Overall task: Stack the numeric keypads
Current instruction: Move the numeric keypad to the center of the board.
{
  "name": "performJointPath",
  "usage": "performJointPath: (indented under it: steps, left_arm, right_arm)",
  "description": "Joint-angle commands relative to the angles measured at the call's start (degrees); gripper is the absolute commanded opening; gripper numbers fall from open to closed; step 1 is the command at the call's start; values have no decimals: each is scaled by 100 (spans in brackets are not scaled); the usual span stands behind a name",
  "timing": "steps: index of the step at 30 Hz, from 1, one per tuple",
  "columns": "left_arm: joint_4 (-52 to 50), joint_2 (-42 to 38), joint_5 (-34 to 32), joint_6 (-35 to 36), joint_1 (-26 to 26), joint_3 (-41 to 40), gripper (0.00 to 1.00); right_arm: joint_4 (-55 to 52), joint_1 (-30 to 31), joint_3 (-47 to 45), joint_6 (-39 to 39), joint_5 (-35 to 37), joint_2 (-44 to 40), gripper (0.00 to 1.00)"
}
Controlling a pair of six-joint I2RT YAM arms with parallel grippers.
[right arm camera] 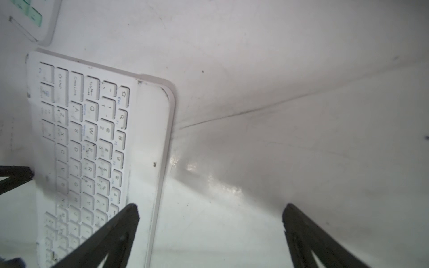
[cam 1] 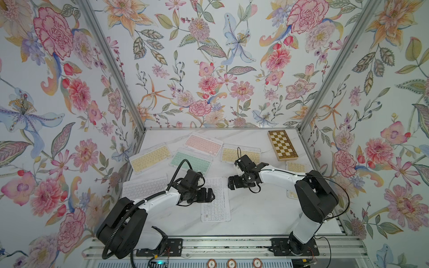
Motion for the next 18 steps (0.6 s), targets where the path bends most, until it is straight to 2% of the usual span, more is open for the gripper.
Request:
performJointPath:
  steps: [1,8,14,16,18]
  left_arm:
    - [-951,402,204,80,-293,-200,99]
    - [-215,969,709,-407,-1026,-56,99]
    - [561,1620,1129,-843,-1372,267,99]
    - [554,1880,1199,-841,-1476,517,99]
    - [348,1975,993,-718,-1569,776,99]
  right_arm:
    - [219,-229,-167,49,-390,-214,99]
    - [281,-673,-434,-3,-683,-631,99]
    - [283,-1146,-660,-33,-843,-1004,99]
    - [292,-1288,-729,-28,-916,-1069,99]
    - [293,-1380,-789,-18,-991,-1145,99]
